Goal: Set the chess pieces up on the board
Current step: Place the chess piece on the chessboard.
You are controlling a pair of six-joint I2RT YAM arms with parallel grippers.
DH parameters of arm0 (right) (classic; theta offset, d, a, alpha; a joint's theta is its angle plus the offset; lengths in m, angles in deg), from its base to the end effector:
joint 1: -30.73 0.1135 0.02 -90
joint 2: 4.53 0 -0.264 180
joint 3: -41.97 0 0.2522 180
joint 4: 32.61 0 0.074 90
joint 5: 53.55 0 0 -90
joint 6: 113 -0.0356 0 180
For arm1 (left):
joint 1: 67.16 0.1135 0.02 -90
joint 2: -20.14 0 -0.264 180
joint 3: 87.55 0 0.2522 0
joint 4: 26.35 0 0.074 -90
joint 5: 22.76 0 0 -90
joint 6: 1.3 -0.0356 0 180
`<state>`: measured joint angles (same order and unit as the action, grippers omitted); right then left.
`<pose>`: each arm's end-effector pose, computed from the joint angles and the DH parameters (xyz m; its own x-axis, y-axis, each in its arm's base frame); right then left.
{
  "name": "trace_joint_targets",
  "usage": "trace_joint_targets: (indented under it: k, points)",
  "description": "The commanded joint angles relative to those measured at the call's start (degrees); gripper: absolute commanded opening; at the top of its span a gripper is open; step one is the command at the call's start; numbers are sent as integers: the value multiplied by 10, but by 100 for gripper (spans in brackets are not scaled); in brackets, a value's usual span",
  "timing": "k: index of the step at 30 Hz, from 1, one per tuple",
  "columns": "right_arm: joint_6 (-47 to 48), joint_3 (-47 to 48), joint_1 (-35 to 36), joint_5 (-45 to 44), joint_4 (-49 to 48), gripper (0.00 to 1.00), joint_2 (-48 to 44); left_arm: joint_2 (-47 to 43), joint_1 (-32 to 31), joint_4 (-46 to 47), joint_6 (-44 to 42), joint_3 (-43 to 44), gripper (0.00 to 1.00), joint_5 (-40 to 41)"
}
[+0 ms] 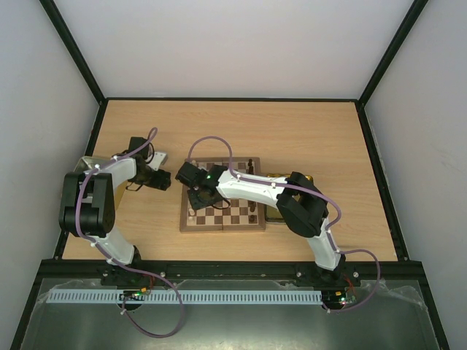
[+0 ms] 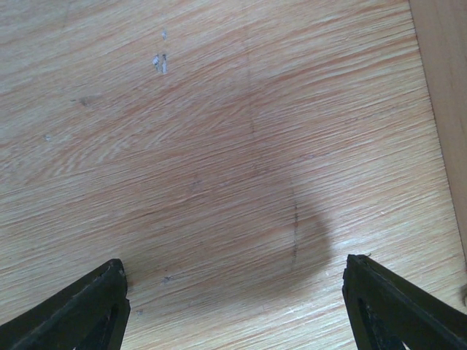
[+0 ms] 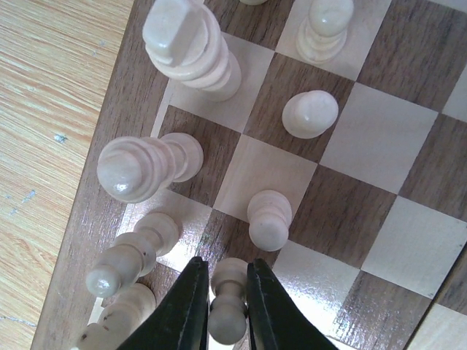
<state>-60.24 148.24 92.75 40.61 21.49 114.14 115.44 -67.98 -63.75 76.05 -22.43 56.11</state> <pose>0.2026 0.3868 0.1906 -0.8837 -0.3770 -0.2772 -0.4516 0.8423 0.2943 0.3038 -0.0112 0.1489 -0.8827 0.2275 -0.4112 0.2880 0.9534 -0.0906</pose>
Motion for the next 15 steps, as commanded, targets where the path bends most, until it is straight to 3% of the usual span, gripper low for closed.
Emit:
trace_joint_targets:
  k: [1,15]
  points:
    - [6,6,7,-4,12,15,12,-7,5,-7,-6,-9,80,-7]
    - [7,25,7,-17,17,23,0,-2,8,-4,-6,-11,80,-8]
